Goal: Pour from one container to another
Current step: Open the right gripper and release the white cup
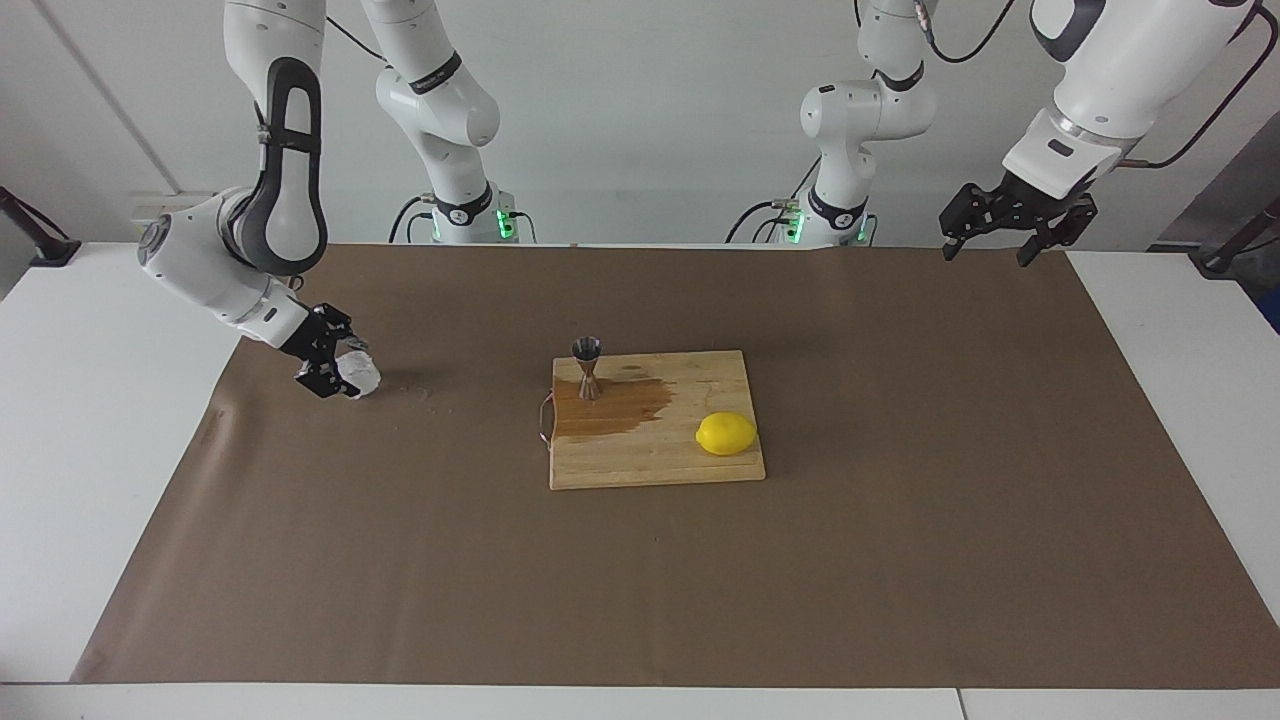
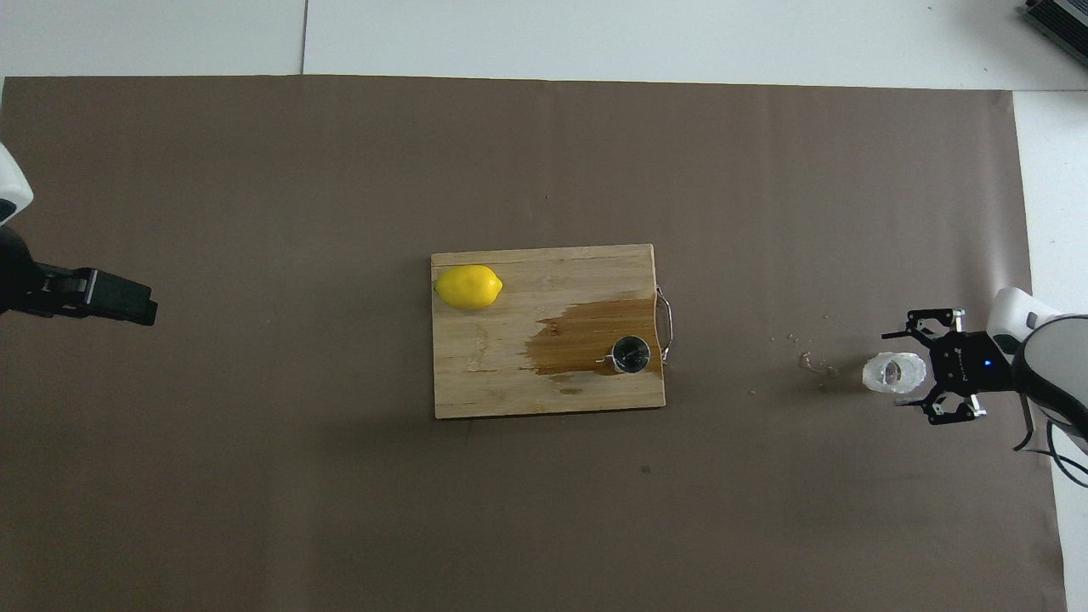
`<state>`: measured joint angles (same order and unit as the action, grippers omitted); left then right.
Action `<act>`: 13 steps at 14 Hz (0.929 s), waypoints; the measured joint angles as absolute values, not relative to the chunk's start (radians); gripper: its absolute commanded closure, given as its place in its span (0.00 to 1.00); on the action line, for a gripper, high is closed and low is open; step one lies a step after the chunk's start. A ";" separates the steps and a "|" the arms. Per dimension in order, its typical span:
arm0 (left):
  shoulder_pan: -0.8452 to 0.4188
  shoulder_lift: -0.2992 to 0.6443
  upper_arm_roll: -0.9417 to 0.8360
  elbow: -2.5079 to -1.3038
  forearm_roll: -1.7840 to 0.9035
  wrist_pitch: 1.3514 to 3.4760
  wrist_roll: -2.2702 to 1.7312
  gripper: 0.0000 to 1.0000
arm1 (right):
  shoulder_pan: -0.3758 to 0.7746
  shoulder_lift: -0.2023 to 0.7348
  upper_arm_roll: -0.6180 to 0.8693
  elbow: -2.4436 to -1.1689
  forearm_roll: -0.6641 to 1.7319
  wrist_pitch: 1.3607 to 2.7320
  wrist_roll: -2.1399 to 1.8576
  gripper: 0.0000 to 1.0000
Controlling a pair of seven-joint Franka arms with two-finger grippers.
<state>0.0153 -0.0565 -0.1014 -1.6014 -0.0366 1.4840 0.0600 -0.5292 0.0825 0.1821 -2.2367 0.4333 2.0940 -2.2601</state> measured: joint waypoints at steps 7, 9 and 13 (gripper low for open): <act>0.015 -0.056 -0.101 -1.601 -0.037 1.484 0.060 0.00 | -0.505 -0.029 0.206 -2.058 0.433 1.988 -1.958 0.00; 0.015 -0.056 -0.101 -1.601 -0.037 1.484 0.060 0.00 | -0.457 -0.041 0.217 -1.989 0.434 1.988 -1.817 0.00; 0.015 -0.056 -0.101 -1.601 -0.037 1.484 0.060 0.00 | -0.331 -0.041 0.225 -1.904 0.415 1.987 -1.454 0.00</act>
<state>0.0153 -0.0565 -0.1014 -1.6014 -0.0366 1.4840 0.0600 -0.3311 -0.0414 0.2246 -1.9039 0.4148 1.9873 -1.4536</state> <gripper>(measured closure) 0.000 0.000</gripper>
